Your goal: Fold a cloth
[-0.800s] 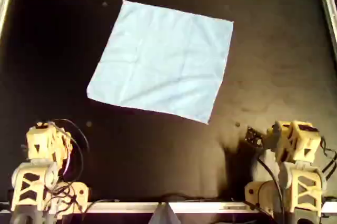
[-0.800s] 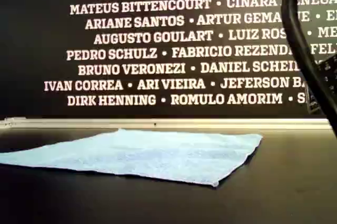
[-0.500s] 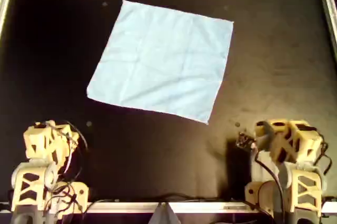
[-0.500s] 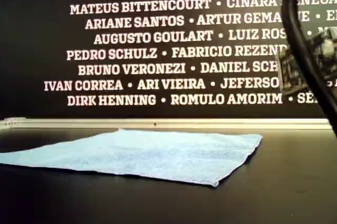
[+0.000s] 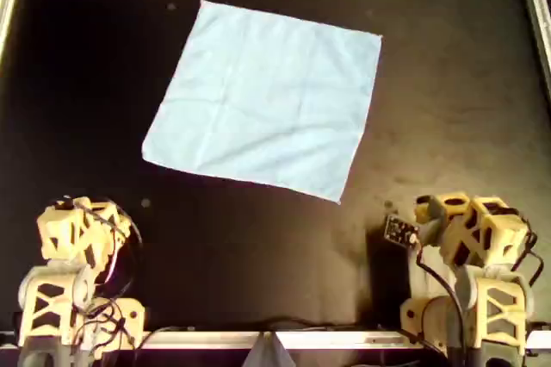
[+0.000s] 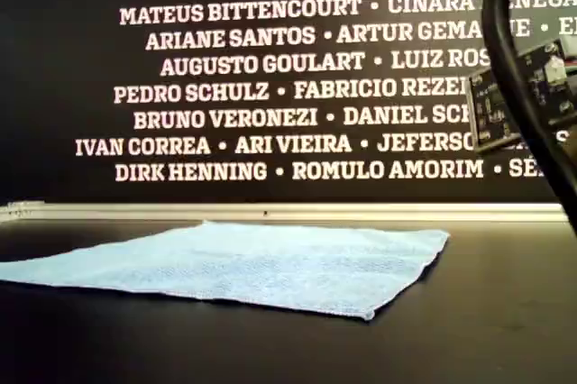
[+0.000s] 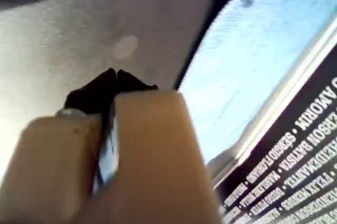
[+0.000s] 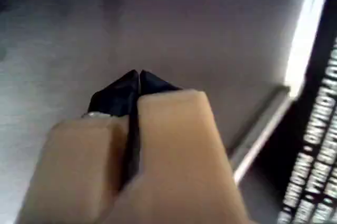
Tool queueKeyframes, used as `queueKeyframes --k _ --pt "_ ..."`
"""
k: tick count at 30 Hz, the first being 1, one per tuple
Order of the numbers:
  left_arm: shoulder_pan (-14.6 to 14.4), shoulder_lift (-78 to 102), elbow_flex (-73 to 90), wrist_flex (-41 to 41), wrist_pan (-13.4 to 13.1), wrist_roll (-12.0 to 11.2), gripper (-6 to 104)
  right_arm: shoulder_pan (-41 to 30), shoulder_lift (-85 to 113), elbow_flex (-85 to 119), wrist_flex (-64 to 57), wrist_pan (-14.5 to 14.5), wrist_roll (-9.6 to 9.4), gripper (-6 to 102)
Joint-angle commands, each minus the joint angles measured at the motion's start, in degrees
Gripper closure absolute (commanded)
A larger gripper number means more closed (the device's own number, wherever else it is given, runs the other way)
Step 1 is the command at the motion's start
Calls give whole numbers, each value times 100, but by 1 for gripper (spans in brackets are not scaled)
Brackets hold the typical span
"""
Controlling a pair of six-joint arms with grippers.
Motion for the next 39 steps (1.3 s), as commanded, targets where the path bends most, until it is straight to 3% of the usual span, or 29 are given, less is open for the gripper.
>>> queueKeyframes --k 1,8,16,18,20,22,24,26,31,35,38,39 --pt "62 79 -79 -642 44 26 99 26 211 53 -773 -70 26 97" --pt "62 79 -62 -1995 44 -26 87 26 211 62 -2320 -62 26 89" --pt "53 79 -70 -2092 44 -44 72 44 193 79 -2725 -79 26 74" --pt "18 79 -70 -2048 53 44 65 202 193 62 -2725 -264 35 69" --pt "-123 53 -70 -1978 53 44 54 492 141 62 -2725 -659 114 62" --pt "-299 -105 -70 -1969 53 35 42 782 44 62 -2716 -1099 483 56" --pt "-396 -475 -70 -1969 53 44 33 853 -229 35 -2716 -1336 791 51" --pt "-431 -949 -70 -1969 53 53 28 896 -624 -88 -2716 -1433 826 49" --pt "-369 -1468 -88 -2048 44 44 28 932 -2628 -1099 -2716 -1521 817 49" --pt "-413 -1459 -79 -2083 44 -35 27 949 -4764 -2232 -2716 -1556 932 49" --pt "-431 -1512 -44 -2083 44 -44 27 1134 -5871 -2856 -2716 -1723 861 49" --pt "-431 -1529 -35 -2083 44 -44 27 1178 -6012 -3006 -2716 -1793 932 49"
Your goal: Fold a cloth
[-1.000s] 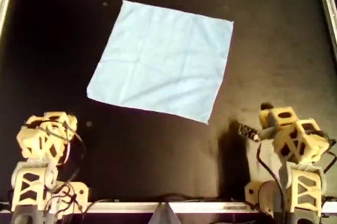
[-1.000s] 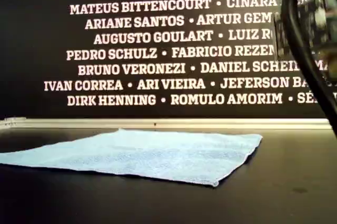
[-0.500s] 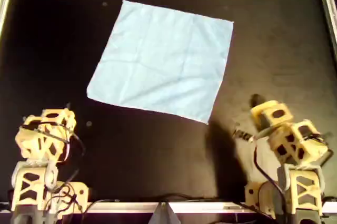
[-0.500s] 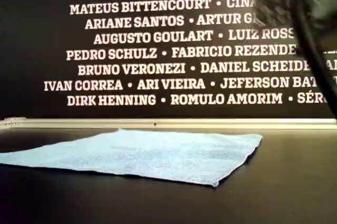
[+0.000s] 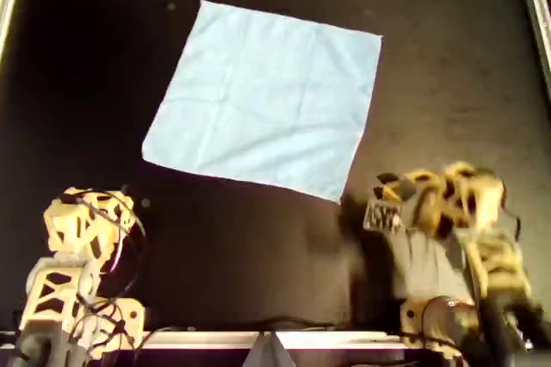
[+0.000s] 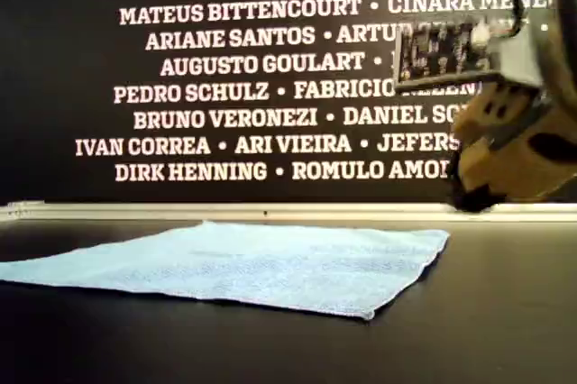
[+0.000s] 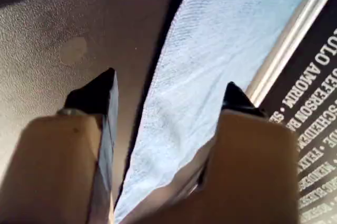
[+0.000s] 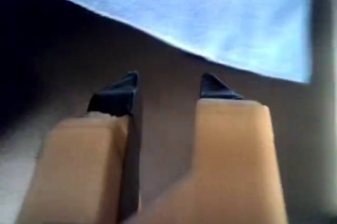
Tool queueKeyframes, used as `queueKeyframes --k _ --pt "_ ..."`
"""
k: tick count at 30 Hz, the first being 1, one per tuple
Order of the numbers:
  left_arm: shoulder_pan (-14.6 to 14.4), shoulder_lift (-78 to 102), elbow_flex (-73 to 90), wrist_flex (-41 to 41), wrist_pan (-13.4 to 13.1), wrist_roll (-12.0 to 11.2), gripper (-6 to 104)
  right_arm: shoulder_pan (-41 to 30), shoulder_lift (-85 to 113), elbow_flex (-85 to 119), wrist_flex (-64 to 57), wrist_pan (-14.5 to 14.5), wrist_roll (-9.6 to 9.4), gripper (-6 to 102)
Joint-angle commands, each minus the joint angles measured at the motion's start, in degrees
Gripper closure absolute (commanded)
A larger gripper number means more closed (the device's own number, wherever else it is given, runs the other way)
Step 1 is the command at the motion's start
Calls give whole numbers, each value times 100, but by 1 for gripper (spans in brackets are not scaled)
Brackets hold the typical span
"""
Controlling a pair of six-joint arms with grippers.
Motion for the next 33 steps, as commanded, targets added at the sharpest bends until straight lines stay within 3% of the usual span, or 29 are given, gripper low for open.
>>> queueKeyframes --k 1,7,11,16,20,23,26,31,33 --pt "-105 -35 -44 -149 26 -26 27 167 -694 -861 -264 -264 9 49" --pt "-185 -53 -70 -141 35 62 27 237 -694 -1257 -264 -369 18 47" --pt "-211 -70 -88 -44 26 -18 27 703 -826 -1318 -255 -334 53 47" --pt "-211 -580 -316 -35 26 -26 27 1099 -835 -1600 -211 -255 686 47" --pt "-211 -2320 -1230 -35 26 -26 27 1521 -844 -1775 105 -237 782 47" --pt "-211 -3647 -2162 -35 26 53 27 1608 -932 -1775 343 -97 729 47" --pt "-211 -4271 -2786 -44 26 62 27 1661 -1274 -1793 396 396 668 47" --pt "-211 -4289 -3023 -44 26 62 27 2039 -1802 -1811 712 1195 -26 47" --pt "-211 -4324 -3015 -44 26 70 27 2232 -1819 -1907 1002 1415 -158 47"
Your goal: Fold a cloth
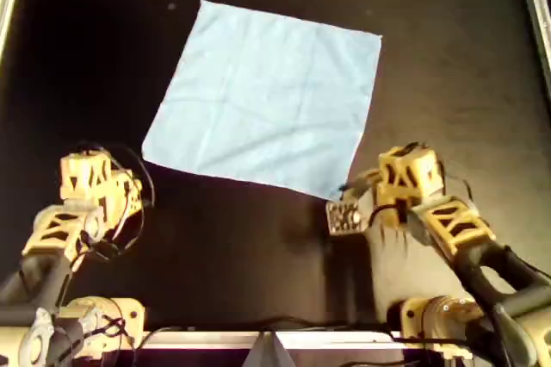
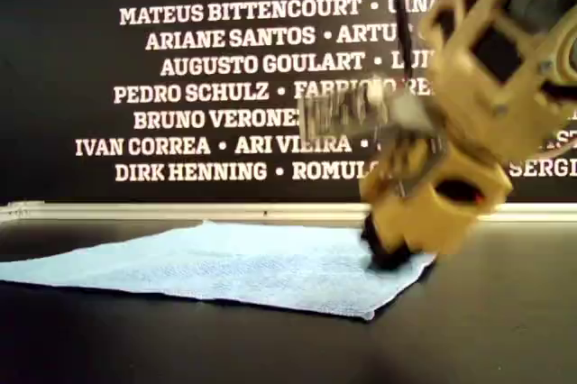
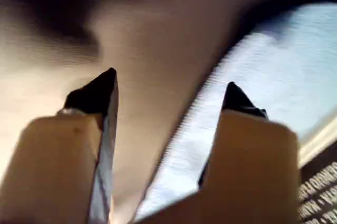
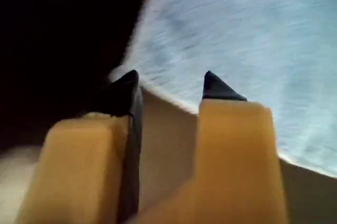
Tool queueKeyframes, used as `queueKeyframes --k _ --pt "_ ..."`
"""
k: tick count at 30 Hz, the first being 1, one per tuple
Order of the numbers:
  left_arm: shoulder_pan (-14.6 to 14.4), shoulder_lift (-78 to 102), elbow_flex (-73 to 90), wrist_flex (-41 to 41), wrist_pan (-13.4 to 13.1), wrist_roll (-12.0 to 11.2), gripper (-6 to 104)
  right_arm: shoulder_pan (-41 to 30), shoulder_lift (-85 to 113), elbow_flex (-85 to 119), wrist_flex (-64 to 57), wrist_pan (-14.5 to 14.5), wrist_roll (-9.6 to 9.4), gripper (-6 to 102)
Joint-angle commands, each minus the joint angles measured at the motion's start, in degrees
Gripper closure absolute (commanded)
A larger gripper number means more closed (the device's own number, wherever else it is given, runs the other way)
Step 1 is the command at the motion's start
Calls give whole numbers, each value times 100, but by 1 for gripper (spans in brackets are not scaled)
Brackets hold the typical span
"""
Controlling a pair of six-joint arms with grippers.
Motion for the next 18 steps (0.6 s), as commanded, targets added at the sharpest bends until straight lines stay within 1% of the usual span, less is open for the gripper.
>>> queueKeyframes --k 1,3,4,5,7,9,10,12,13,16,18 --pt "-114 -26 -299 -44 26 44 27 272 44 -554 431 325 -220 47" --pt "-114 -62 -299 -44 26 79 27 396 18 -703 721 378 -246 47" --pt "-123 -62 -299 -44 18 158 27 431 0 -747 844 387 -264 47" --pt "-123 -70 -290 -44 18 281 27 448 -53 -773 923 387 -343 47" --pt "-123 -70 -246 -44 -44 598 27 475 -176 -809 984 387 -615 47" --pt "-114 -70 -202 -44 -44 879 27 457 -264 -817 993 396 -949 47" --pt "-114 -79 -202 -53 -44 993 27 439 -316 -817 993 396 -1099 47" --pt "-114 -79 -211 -62 -18 1134 27 422 -448 -870 984 396 -1274 44" --pt "-114 -79 -237 -70 9 1178 27 422 -475 -923 984 396 -1318 42" --pt "-114 -79 -281 -158 18 1204 26 413 -536 -1072 984 396 -1318 37" --pt "-114 -79 -290 -167 18 1204 22 431 -606 -1160 976 396 -1327 36"
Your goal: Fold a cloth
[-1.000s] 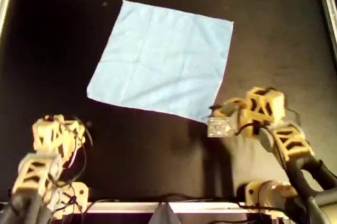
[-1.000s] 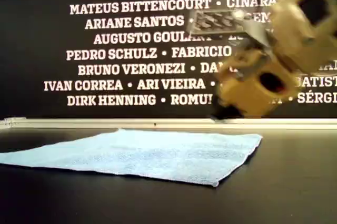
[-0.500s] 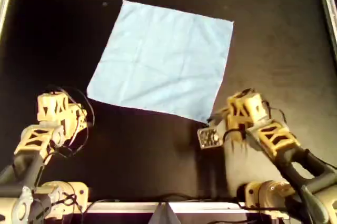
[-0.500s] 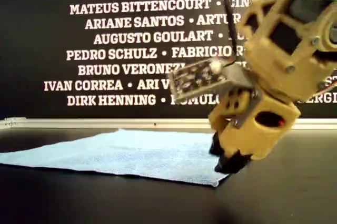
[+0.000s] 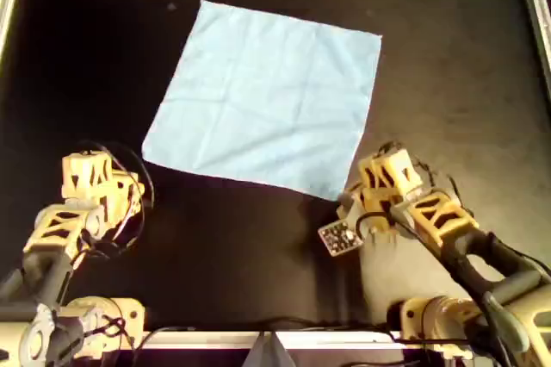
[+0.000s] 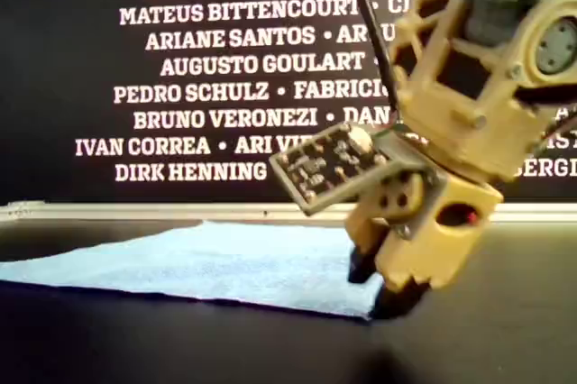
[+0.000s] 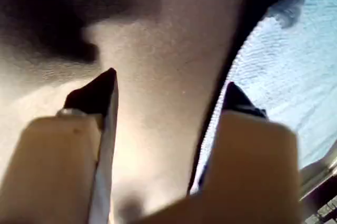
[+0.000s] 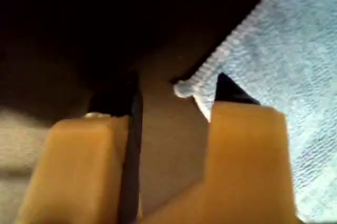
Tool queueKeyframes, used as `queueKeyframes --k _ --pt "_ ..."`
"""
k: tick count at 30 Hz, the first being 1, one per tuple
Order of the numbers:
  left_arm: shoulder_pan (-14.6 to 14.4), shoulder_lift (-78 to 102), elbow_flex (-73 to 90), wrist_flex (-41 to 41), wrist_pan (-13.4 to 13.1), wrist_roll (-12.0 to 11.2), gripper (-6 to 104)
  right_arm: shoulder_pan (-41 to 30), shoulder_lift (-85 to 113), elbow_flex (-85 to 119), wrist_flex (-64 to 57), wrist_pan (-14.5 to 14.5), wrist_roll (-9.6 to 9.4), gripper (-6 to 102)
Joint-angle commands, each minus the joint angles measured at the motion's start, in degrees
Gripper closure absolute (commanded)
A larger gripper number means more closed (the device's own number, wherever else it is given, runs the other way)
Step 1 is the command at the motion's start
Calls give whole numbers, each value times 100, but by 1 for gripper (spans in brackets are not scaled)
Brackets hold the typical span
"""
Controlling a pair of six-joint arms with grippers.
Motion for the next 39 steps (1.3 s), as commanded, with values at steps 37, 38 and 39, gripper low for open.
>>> queueKeyframes --k 37,38,39 --pt "-105 -2259 -1433 -976 18 18 2 79 -1143 -1714 -44 1028 378 35" --pt "-105 -2232 -1406 -976 26 18 2 114 -1090 -1635 -18 1028 422 35" --pt "-105 -2232 -1397 -976 26 18 2 132 -1046 -1617 88 1028 448 35"
